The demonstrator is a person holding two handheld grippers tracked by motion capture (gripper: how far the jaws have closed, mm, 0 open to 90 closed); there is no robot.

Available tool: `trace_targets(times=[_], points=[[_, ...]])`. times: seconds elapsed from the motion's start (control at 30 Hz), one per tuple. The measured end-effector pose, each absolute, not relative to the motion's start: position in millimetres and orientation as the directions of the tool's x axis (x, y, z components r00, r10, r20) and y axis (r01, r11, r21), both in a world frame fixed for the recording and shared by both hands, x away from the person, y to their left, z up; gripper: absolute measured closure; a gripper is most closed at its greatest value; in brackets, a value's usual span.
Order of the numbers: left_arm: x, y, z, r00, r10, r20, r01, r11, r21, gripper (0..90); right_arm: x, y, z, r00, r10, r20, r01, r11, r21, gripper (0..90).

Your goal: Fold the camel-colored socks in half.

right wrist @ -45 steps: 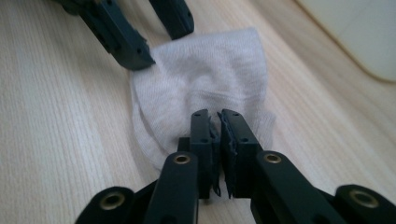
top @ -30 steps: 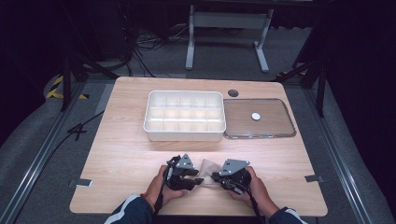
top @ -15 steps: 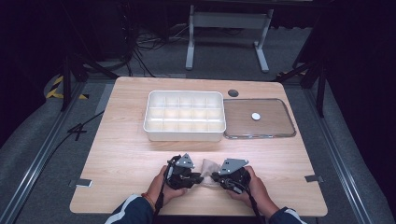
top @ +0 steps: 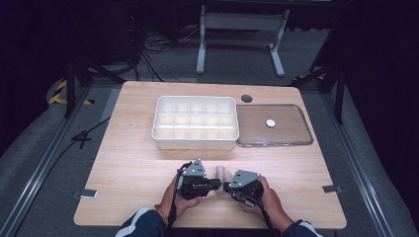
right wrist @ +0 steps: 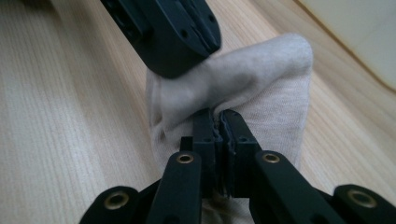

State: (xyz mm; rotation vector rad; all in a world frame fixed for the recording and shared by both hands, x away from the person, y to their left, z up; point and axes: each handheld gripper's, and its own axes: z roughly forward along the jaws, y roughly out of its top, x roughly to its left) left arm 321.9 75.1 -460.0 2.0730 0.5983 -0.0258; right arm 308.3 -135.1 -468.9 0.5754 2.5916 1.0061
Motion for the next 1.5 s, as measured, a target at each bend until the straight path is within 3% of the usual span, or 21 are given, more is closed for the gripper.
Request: trace_targets(times=[0.13, 0.17, 0.23, 0.27, 0.4, 0.67, 1.1, 1.2, 1.23, 1.27, 1.33, 1.4, 1.43, 1.5], points=[[322.5, 76.2, -459.2, 0.883, 0.400, -0.243, 0.419, -0.445, 0.791, 84.2, 307.0, -132.8, -472.4, -0.878, 0.458, -0.138, 0.229, 0.656, 0.720, 83.9], [322.6, 76.8, -458.6, 0.882, 0.407, -0.236, 0.419, -0.450, 0.789, 84.3, 307.3, -133.5, -473.0, -0.878, 0.461, -0.126, 0.235, 0.645, 0.727, 80.7], [323.2, 78.4, -458.4, 0.880, 0.424, -0.213, 0.412, -0.462, 0.785, 84.3, 310.0, -138.0, -470.2, -0.882, 0.457, -0.113, 0.233, 0.634, 0.738, 65.4], [323.1, 79.2, -458.2, 0.876, 0.436, -0.205, 0.415, -0.467, 0.781, 84.4, 310.7, -140.8, -467.9, -0.882, 0.458, -0.109, 0.234, 0.628, 0.742, 63.3], [324.5, 82.5, -457.9, 0.875, 0.436, -0.209, 0.415, -0.458, 0.786, 84.5, 310.5, -157.2, -458.5, -0.861, 0.496, -0.112, 0.241, 0.591, 0.770, 69.0], [323.0, 78.1, -456.8, 0.878, 0.431, -0.208, 0.409, -0.450, 0.794, 84.2, 318.9, -165.3, -466.5, -0.842, 0.534, -0.079, 0.326, 0.620, 0.713, 81.2], [319.9, 53.4, -459.5, 0.902, 0.383, -0.198, 0.372, -0.461, 0.806, 84.2, 315.9, -156.6, -470.3, -0.838, 0.536, -0.101, 0.310, 0.621, 0.720, 82.4], [320.8, 47.8, -464.2, 0.904, 0.374, -0.209, 0.377, -0.461, 0.803, 84.1, 315.9, -157.0, -471.4, -0.832, 0.545, -0.098, 0.314, 0.610, 0.727, 77.5], [321.1, 47.4, -465.1, 0.904, 0.375, -0.207, 0.377, -0.465, 0.801, 84.1, 316.2, -158.3, -471.8, -0.816, 0.569, -0.105, 0.324, 0.600, 0.732, 68.2], [321.1, 47.4, -465.1, 0.904, 0.375, -0.207, 0.377, -0.465, 0.801, 84.2, 316.2, -158.3, -471.8, -0.816, 0.569, -0.105, 0.324, 0.600, 0.732, 68.2], [321.4, 47.1, -467.3, 0.901, 0.377, -0.216, 0.383, -0.454, 0.804, 84.2, 319.1, -164.9, -470.9, -0.804, 0.589, -0.084, 0.348, 0.579, 0.737, 58.5], [321.7, 47.4, -467.2, 0.901, 0.376, -0.218, 0.384, -0.454, 0.804, 84.2, 319.4, -167.6, -469.9, -0.802, 0.594, -0.064, 0.361, 0.568, 0.739, 58.2], [321.9, 47.5, -467.2, 0.901, 0.377, -0.215, 0.381, -0.451, 0.807, 84.2, 320.3, -177.8, -466.0, -0.792, 0.609, -0.033, 0.381, 0.536, 0.753, 68.7], [321.6, 47.0, -467.9, 0.900, 0.379, -0.217, 0.385, -0.454, 0.803, 84.2, 320.4, -184.4, -464.8, -0.780, 0.625, -0.008, 0.408, 0.518, 0.752, 77.3]])
